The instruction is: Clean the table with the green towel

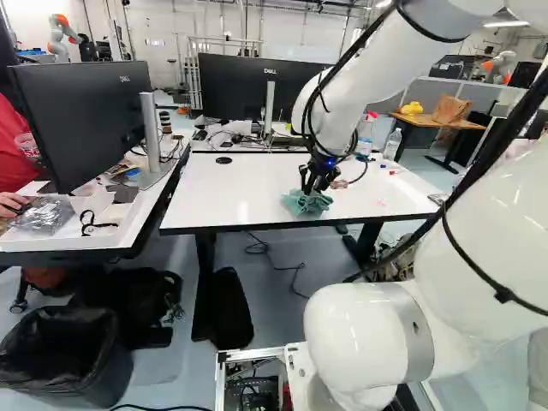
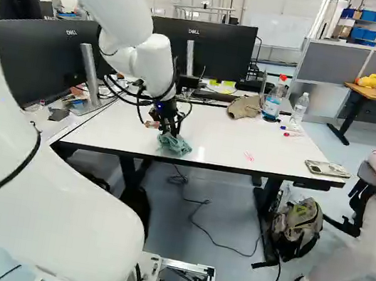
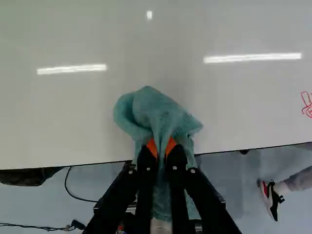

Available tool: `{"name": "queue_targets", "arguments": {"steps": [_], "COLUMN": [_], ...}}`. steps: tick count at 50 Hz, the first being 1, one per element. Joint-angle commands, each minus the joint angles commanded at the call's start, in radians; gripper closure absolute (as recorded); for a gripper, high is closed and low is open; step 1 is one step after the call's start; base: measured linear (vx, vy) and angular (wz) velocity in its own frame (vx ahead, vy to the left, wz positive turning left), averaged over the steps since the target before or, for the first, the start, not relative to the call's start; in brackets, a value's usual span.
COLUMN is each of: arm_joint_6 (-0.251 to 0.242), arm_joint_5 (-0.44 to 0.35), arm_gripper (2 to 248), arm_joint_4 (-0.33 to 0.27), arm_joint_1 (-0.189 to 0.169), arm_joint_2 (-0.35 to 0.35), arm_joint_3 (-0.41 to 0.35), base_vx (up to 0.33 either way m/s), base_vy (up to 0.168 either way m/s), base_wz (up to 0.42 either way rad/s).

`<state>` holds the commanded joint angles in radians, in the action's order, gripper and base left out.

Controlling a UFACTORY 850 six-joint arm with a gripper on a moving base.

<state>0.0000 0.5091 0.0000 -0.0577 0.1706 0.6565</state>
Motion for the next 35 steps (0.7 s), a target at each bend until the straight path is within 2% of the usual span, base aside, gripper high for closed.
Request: {"name": "queue_targets", "arguments": {"steps": [16,35], "arm_joint_6": [0.0,0.0], "arm_joint_5": [0.0,0.0], "arm_gripper": [212,212], "arm_joint_4": [0.0,0.0], "arm_joint_1": [0.0,0.0], "arm_joint_2": [-0.071,-0.071], "arm_joint_3": [0.015,0.015], "base_vx": [0.0,0.0], "base_vy": [0.0,0.0], "base_wz": [0.0,0.0]}}
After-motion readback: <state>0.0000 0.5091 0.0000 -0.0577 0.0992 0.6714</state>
